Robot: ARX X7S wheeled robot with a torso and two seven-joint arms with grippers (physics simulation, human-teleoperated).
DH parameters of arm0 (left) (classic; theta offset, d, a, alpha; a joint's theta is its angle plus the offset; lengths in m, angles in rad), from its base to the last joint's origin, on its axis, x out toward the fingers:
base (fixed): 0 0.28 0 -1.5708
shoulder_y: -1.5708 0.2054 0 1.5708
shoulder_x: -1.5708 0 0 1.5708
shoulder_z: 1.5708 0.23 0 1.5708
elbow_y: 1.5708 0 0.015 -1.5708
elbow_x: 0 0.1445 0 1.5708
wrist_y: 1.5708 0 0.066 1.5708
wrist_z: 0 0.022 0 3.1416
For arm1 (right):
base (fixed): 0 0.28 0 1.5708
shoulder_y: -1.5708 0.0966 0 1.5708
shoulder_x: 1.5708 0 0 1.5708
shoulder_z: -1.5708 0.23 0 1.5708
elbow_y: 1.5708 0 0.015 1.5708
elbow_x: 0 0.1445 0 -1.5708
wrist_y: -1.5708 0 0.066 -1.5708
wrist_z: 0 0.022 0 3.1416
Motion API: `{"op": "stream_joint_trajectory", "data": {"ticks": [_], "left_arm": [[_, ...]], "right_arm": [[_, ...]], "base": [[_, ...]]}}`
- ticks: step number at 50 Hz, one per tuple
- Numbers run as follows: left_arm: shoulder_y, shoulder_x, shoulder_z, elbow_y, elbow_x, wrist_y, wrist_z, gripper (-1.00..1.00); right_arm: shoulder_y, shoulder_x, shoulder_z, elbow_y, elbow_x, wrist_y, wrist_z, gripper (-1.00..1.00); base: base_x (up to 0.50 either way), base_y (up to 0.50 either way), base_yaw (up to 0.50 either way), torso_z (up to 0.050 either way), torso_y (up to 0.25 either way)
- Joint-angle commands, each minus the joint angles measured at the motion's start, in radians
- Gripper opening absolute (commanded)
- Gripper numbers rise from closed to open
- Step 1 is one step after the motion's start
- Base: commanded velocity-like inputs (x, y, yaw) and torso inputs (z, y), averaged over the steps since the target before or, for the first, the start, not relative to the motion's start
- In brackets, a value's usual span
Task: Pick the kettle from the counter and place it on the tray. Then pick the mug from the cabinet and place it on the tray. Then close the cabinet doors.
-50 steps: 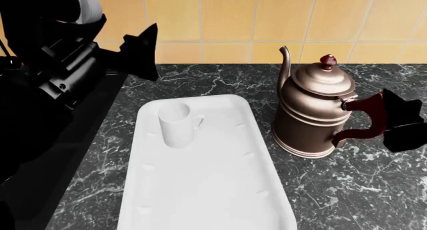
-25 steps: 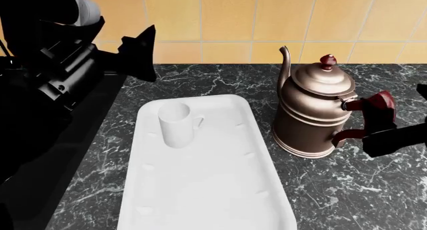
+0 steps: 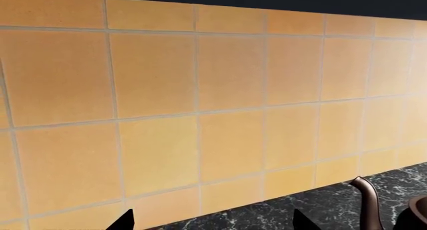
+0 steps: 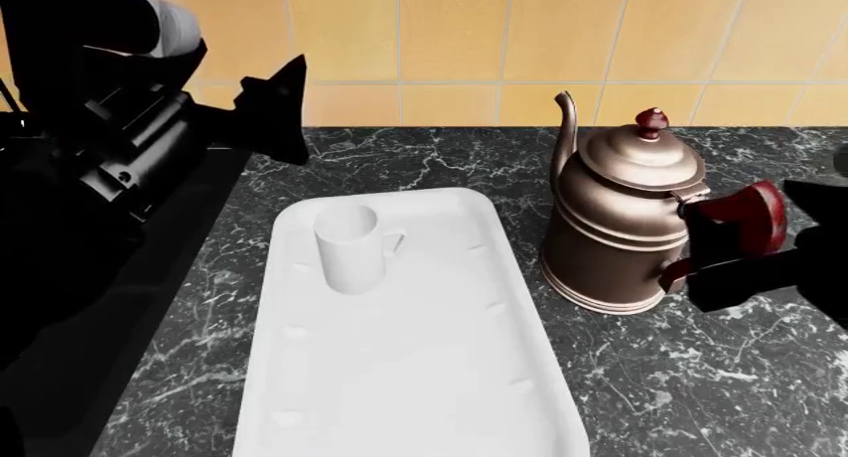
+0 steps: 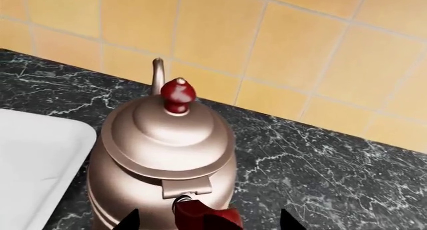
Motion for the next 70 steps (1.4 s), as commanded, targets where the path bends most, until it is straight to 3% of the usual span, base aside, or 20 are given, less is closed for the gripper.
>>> {"op": "stream_joint_trajectory", "data": {"ticks": [1, 4, 5, 35, 49, 60, 70], "left_arm": [[0.009, -0.004, 0.004, -0.005, 0.008, 0.012, 0.005, 1.00], [0.014, -0.005, 0.005, -0.007, 0.011, 0.016, 0.007, 1.00], [0.015, -0.005, 0.005, -0.007, 0.011, 0.017, 0.007, 1.00], [0.034, -0.016, 0.003, -0.014, 0.012, 0.035, 0.006, 1.00], [0.031, -0.023, -0.014, -0.007, -0.012, 0.029, -0.011, 1.00], [0.029, -0.025, -0.015, -0.007, -0.016, 0.031, -0.016, 1.00], [0.034, -0.026, -0.011, -0.014, -0.009, 0.040, -0.013, 1.00]], "right_arm": [[-0.007, -0.016, -0.021, 0.008, -0.041, -0.016, -0.028, 1.00], [-0.011, -0.016, -0.021, 0.006, -0.051, -0.021, -0.033, 1.00], [-0.014, -0.016, -0.020, 0.005, -0.055, -0.025, -0.035, -1.00], [-0.078, 0.004, 0.106, -0.058, -0.059, -0.111, -0.019, -1.00], [-0.005, 0.084, 0.204, -0.091, 0.209, -0.142, 0.201, -1.00], [-0.068, 0.139, 0.369, -0.180, 0.384, -0.161, 0.278, -1.00], [-0.071, 0.182, 0.437, -0.257, 0.515, -0.206, 0.335, -1.00]], "base": [[0.00, 0.00, 0.00, 0.000, 0.000], [0.00, 0.00, 0.00, 0.000, 0.000], [0.00, 0.00, 0.00, 0.000, 0.000], [0.00, 0.00, 0.00, 0.000, 0.000], [0.00, 0.00, 0.00, 0.000, 0.001], [0.00, 0.00, 0.00, 0.001, 0.000], [0.00, 0.00, 0.00, 0.000, 0.001]]}}
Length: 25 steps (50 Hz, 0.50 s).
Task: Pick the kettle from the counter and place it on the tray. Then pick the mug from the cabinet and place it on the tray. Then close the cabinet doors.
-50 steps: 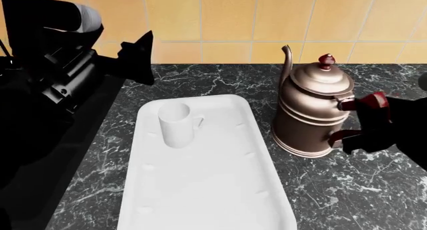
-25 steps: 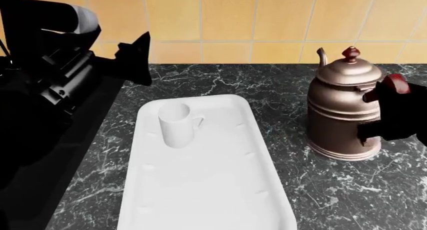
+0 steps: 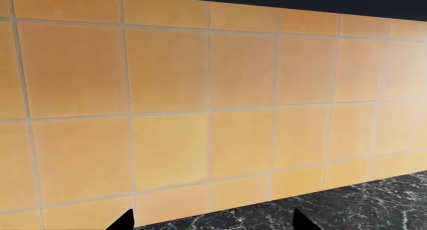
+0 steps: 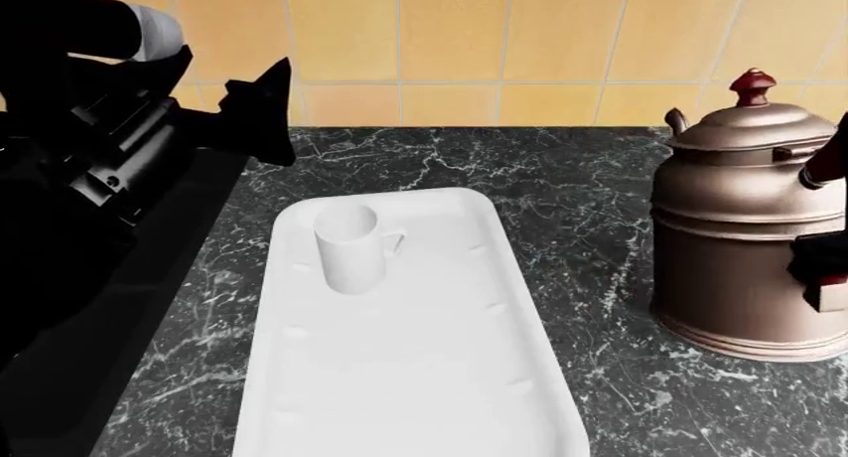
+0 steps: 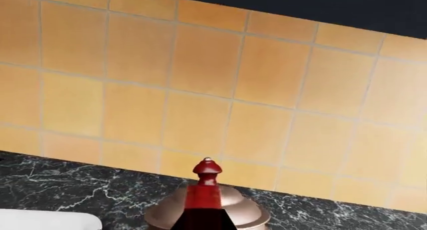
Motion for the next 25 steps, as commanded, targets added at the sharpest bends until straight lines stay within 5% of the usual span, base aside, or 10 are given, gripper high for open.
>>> {"op": "stream_joint_trajectory", "data": {"ticks": [1, 25], "left_arm": [[0.004, -0.002, 0.001, -0.004, 0.001, 0.006, -0.001, 1.00], [0.010, -0.011, -0.009, -0.002, -0.012, 0.012, -0.011, 1.00]], "right_arm": [[0.007, 0.052, 0.094, -0.086, 0.138, -0.047, 0.076, -1.00], [0.163, 0.200, -0.027, -0.196, 0.234, -0.278, 0.093, -1.00]], "base": [[0.00, 0.00, 0.00, 0.000, 0.000], [0.00, 0.00, 0.00, 0.000, 0.000]]}}
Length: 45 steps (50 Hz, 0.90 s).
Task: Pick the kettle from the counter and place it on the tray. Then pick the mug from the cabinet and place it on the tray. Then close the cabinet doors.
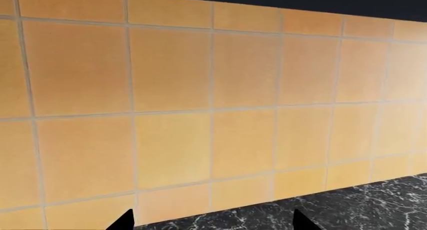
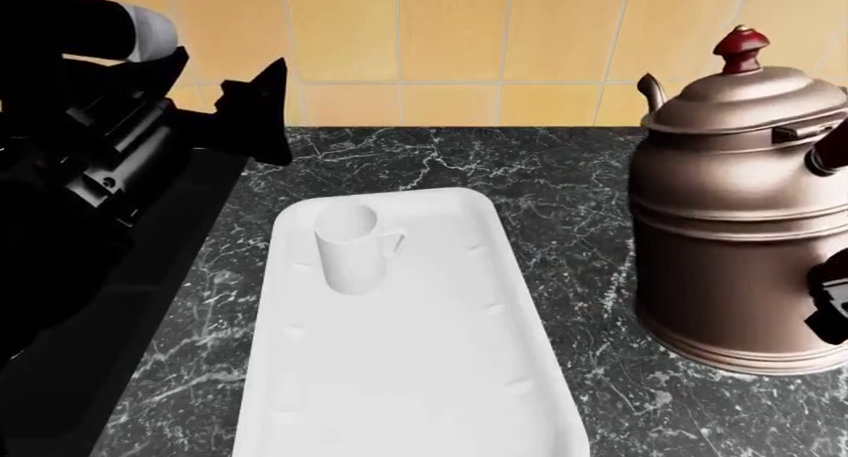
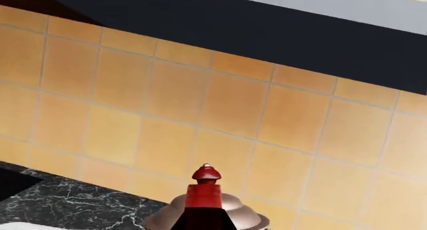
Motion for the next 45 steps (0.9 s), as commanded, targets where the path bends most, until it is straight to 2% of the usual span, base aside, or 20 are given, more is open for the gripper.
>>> {"op": "stream_joint_trajectory", "data": {"ticks": [1, 6, 10, 17, 23, 45], "left_arm": [[0.003, -0.005, -0.006, -0.002, -0.005, 0.005, -0.003, 1.00], [0.003, -0.010, -0.012, -0.006, -0.006, 0.008, -0.003, 1.00], [0.000, -0.015, -0.019, -0.010, -0.009, 0.010, -0.004, 1.00], [-0.012, -0.027, -0.033, -0.016, -0.016, 0.008, -0.011, 1.00], [-0.017, -0.041, -0.053, -0.015, -0.029, 0.003, -0.025, 1.00], [0.010, -0.076, -0.097, -0.015, -0.046, 0.014, -0.036, 1.00]], "right_arm": [[0.106, 0.074, -0.073, -0.045, 0.007, -0.126, -0.008, -1.00], [0.168, 0.106, -0.182, -0.067, -0.028, -0.214, -0.038, -1.00], [0.265, 0.122, -0.336, -0.090, -0.065, -0.290, -0.058, -1.00], [0.467, 0.045, -0.535, -0.090, -0.067, -0.292, -0.033, -1.00], [0.520, -0.039, -0.595, -0.091, -0.082, -0.283, -0.022, -1.00], [0.457, -0.271, -0.676, -0.107, -0.219, -0.276, -0.049, -1.00]], "base": [[0.00, 0.00, 0.00, 0.000, 0.000], [0.00, 0.00, 0.00, 0.000, 0.000], [0.00, 0.00, 0.00, 0.000, 0.000], [0.00, 0.00, 0.00, 0.000, 0.001], [0.00, 0.00, 0.00, 0.000, 0.000], [0.00, 0.00, 0.00, 0.000, 0.000]]}}
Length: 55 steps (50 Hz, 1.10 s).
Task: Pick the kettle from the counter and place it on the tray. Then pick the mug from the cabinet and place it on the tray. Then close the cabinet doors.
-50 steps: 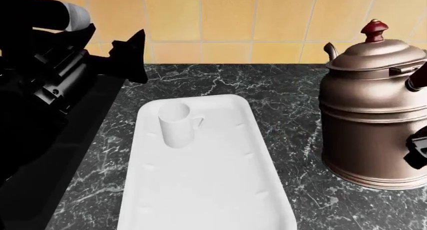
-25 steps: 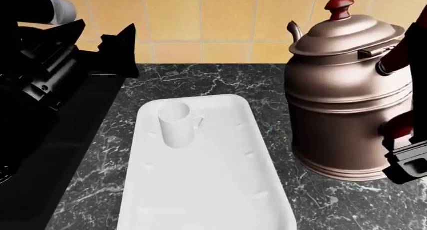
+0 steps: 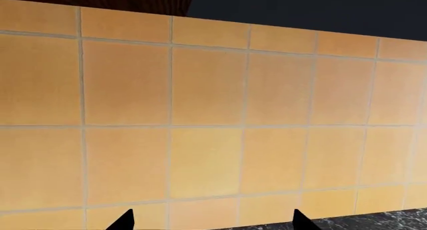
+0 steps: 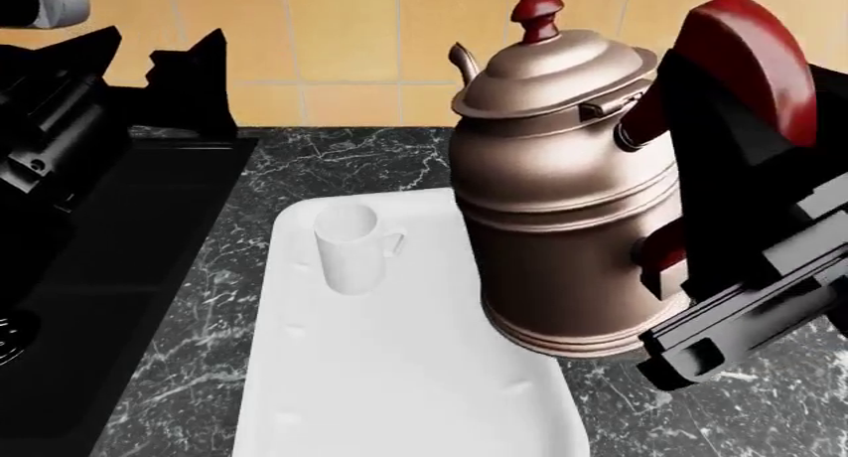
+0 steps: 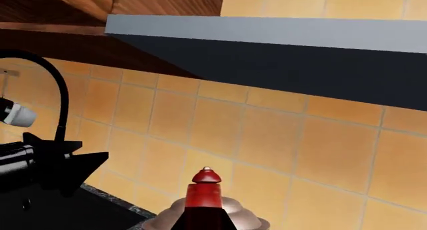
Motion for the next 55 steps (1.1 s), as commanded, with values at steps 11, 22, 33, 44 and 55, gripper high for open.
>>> {"op": "stream_joint_trajectory", "data": {"ticks": [11, 22, 33, 44, 55], "left_arm": [[0.027, -0.025, -0.029, -0.006, -0.006, 0.016, 0.002, 1.00], [0.034, -0.030, -0.034, -0.013, -0.003, 0.024, 0.004, 1.00], [0.041, -0.033, -0.038, -0.016, -0.005, 0.029, 0.004, 1.00], [0.051, -0.038, -0.042, -0.027, 0.004, 0.042, 0.011, 1.00], [0.065, -0.043, -0.046, -0.032, 0.009, 0.053, 0.017, 1.00]], "right_arm": [[-0.003, -0.226, -0.104, -0.018, -0.128, 0.018, -0.003, -1.00], [-0.064, -0.288, -0.110, -0.028, -0.183, 0.016, -0.035, -1.00], [-0.134, -0.365, -0.134, -0.005, -0.284, 0.036, -0.109, -1.00], [-0.218, -0.437, -0.157, 0.034, -0.416, 0.045, -0.224, -1.00], [-0.300, -0.476, -0.165, 0.061, -0.513, 0.025, -0.315, -1.00]], "base": [[0.00, 0.00, 0.00, 0.000, 0.001], [0.00, 0.00, 0.00, 0.000, 0.000], [0.00, 0.00, 0.00, 0.000, 0.001], [0.00, 0.00, 0.00, 0.001, 0.000], [0.00, 0.00, 0.00, 0.000, 0.001]]}}
